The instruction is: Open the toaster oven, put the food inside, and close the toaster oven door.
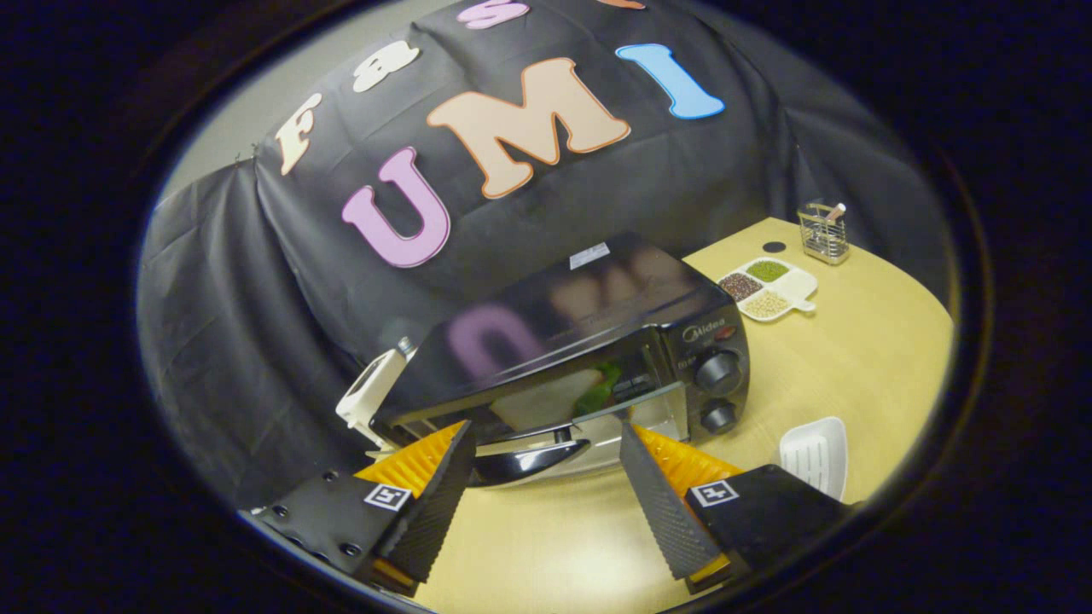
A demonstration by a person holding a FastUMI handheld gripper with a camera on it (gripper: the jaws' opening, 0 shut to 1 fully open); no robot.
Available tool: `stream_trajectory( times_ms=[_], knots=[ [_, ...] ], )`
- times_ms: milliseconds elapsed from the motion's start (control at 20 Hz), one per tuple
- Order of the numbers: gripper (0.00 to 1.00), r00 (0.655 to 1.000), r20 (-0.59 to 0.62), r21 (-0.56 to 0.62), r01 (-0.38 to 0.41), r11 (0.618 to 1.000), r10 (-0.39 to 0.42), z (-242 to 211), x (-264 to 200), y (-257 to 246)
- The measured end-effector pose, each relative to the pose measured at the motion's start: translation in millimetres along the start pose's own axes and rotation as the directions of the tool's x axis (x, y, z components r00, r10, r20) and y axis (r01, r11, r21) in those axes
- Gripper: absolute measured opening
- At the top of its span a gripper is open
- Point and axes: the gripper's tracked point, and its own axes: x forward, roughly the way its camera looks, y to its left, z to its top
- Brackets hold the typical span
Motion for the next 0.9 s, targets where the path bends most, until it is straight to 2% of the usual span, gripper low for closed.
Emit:
stream_trajectory(
  times_ms=[300,650,800,900],
  knots=[
    [1.0,0.998,0.063,0.039,0.006,0.999,-0.008,16,26,2],
    [1.0,0.997,0.069,0.05,0.017,0.999,-0.02,16,26,4],
    [1.0,0.998,0.051,-0.003,0.043,0.999,-0.043,24,21,5],
    [0.99,0.995,0.091,-0.043,0.05,0.998,-0.046,43,7,12]
  ],
)
